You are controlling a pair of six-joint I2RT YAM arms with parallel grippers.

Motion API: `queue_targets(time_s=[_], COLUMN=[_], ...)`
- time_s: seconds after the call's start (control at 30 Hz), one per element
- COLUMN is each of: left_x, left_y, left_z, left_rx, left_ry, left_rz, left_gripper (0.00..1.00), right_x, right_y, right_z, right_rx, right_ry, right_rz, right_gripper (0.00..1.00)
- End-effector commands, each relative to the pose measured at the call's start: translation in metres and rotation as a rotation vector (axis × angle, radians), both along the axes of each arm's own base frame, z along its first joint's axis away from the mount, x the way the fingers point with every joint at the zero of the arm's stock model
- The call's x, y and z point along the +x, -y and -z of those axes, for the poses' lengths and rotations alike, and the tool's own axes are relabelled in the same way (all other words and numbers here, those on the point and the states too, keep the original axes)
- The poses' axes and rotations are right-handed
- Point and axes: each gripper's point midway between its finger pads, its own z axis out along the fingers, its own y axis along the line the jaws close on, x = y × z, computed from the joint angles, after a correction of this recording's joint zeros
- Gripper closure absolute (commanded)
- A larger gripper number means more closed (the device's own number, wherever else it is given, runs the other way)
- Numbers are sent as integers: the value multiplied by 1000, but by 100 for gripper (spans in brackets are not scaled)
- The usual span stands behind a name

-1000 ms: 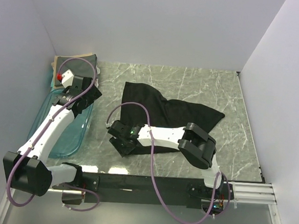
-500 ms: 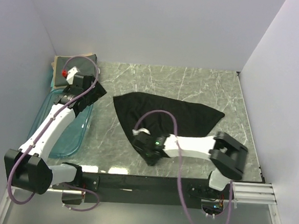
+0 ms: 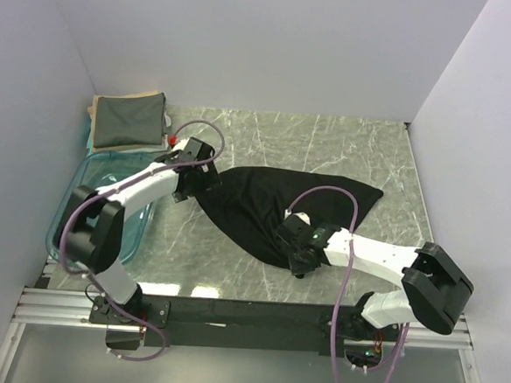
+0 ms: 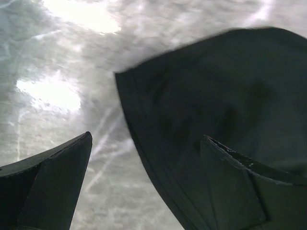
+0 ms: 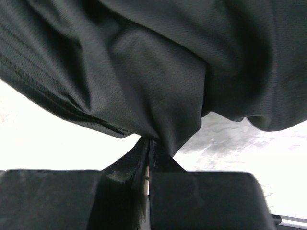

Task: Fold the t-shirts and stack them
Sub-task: Flatten the tshirt out

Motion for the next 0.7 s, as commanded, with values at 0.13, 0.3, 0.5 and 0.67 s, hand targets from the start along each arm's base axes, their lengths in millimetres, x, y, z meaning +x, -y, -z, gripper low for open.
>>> queue_targets(time_s=[0.13,0.3,0.5,0.67], left_x=[41,52,51,49], left_y=[-12,-17,-21,-18], left_z=[6,38,55,71], left_rx=[99,101,106,85], left_ry=[33,-39,-71,-103], left_rz=[-103,-97,-88,-56], left_gripper=[2,13,29,40], right_x=[6,7,9,11], right_y=[4,4,4,2], right_z=[2,4,6,6], right_rx=[12,13,8,9], right_ry=[7,2,-6,-7], right_rz=[0,10,11,13], right_gripper=[100,100,100,100])
